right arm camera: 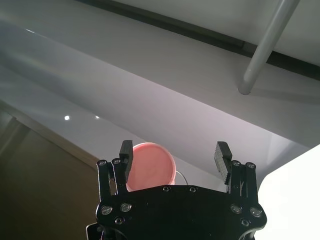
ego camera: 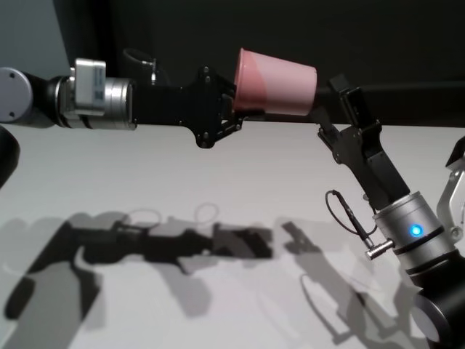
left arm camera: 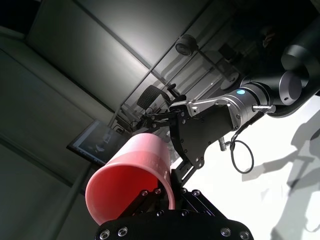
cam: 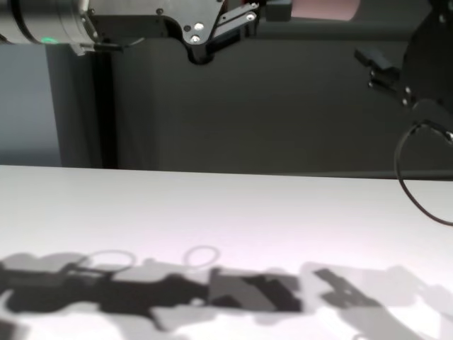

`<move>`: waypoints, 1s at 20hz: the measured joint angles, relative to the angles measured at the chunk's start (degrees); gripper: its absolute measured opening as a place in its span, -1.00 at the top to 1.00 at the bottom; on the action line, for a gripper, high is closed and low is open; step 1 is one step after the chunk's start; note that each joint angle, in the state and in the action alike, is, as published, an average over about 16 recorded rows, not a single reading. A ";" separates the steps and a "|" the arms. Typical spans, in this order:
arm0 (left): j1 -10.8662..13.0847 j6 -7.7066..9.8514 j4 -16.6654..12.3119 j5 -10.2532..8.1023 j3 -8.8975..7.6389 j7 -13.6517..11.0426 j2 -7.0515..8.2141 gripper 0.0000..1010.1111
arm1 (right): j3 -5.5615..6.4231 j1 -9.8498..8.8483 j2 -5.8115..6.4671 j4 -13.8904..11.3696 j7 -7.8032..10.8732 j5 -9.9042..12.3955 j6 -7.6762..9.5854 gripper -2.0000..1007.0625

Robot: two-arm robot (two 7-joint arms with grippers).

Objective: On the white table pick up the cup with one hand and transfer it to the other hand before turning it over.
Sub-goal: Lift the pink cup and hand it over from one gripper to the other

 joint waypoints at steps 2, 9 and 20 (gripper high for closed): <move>0.00 0.00 0.00 0.00 0.00 0.00 0.00 0.92 | -0.32 0.01 0.12 0.06 0.27 0.30 -0.07 -0.99; 0.00 0.00 0.00 0.00 0.00 0.00 0.00 0.92 | -1.43 0.24 0.61 0.31 1.24 1.33 -0.39 -0.99; 0.00 0.00 0.00 0.00 0.00 0.00 0.00 0.92 | -3.15 0.94 1.57 0.68 2.37 2.47 -1.25 -0.99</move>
